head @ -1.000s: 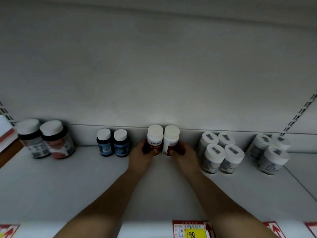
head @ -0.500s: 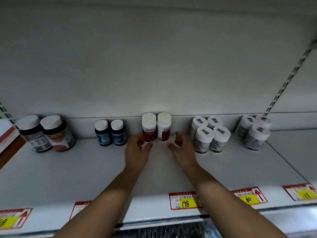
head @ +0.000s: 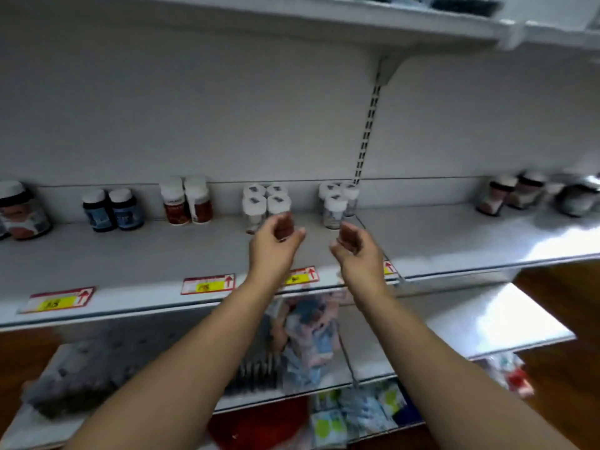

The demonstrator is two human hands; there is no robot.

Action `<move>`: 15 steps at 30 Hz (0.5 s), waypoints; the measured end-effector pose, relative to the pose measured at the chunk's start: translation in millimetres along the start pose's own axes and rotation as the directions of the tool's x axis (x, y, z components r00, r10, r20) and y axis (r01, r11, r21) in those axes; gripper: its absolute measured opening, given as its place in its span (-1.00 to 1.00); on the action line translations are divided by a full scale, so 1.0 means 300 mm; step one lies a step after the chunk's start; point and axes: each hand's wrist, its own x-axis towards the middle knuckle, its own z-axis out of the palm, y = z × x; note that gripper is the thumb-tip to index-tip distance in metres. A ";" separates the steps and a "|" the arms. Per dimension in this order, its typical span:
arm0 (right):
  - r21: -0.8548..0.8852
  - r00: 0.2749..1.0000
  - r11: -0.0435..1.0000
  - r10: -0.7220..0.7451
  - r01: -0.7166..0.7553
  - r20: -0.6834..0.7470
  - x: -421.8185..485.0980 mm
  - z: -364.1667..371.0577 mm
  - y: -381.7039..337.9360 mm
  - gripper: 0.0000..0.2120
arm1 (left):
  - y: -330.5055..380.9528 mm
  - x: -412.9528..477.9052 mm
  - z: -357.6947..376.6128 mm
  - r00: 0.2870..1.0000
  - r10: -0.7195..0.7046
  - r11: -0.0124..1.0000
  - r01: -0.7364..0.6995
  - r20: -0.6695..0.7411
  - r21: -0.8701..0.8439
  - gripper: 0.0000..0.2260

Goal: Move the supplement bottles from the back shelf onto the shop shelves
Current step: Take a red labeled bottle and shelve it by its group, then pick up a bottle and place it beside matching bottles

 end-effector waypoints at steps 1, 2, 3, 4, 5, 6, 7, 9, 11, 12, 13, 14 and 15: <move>0.005 1.000 1.000 -0.005 0.005 -0.029 -0.008 -0.106 0.001 -0.66 | 0.020 -0.055 0.084 1.000 0.000 0.999 0.001 0.031 -0.033 -0.68; 0.007 0.998 1.000 -0.002 0.002 -0.061 -0.017 -0.211 0.004 -0.67 | 0.031 -0.105 0.172 0.998 0.000 0.999 0.003 0.066 -0.044 -0.67; 0.008 0.995 1.000 0.005 -0.004 -0.096 -0.027 -0.312 0.007 -0.67 | 0.041 -0.152 0.260 0.995 0.001 0.999 0.003 0.100 -0.045 -0.67; 0.010 0.992 1.000 0.013 -0.011 -0.129 -0.037 -0.407 0.010 -0.67 | 0.051 -0.195 0.342 0.991 -0.005 0.999 0.009 0.131 -0.034 -0.68; 0.013 0.987 1.000 0.020 -0.018 -0.158 -0.047 -0.498 0.012 -0.67 | 0.063 -0.236 0.423 0.985 -0.010 1.000 0.015 0.170 -0.027 -0.68; 0.021 0.983 0.999 0.027 -0.024 -0.180 -0.054 -0.585 0.015 -0.68 | 0.073 -0.273 0.503 0.978 -0.015 0.999 0.021 0.210 -0.027 -0.68; 0.027 0.980 0.999 0.033 -0.029 -0.197 -0.057 -0.665 0.020 -0.68 | 0.083 -0.304 0.580 0.968 -0.015 0.999 0.024 0.249 -0.035 -0.68; 0.020 0.971 0.999 0.048 -0.044 -0.236 -0.050 -0.814 0.036 -0.69 | 0.096 -0.353 0.730 0.949 -0.002 0.999 0.018 0.314 -0.047 -0.67; 0.017 0.958 0.998 0.055 -0.053 -0.282 -0.025 -0.956 0.060 -0.69 | 0.098 -0.385 0.874 0.928 0.007 0.999 0.010 0.373 -0.045 -0.67; 0.012 0.953 0.998 0.055 -0.054 -0.299 -0.005 -1.021 0.075 -0.69 | 0.093 -0.393 0.945 0.918 0.011 0.999 0.007 0.396 -0.044 -0.67; 0.004 0.948 0.998 0.057 -0.059 -0.313 0.018 -1.081 0.093 -0.69 | 0.087 -0.397 1.016 0.911 0.016 0.999 0.002 0.413 -0.043 -0.68; -0.005 0.944 0.998 0.059 -0.064 -0.325 0.047 -1.138 0.115 -0.69 | 0.078 -0.395 1.089 0.904 0.020 0.999 -0.004 0.426 -0.040 -0.68; -0.013 0.940 0.998 0.059 -0.067 -0.335 0.082 -1.191 0.141 -0.69 | 0.067 -0.389 1.162 0.898 0.029 0.999 -0.013 0.438 -0.040 -0.69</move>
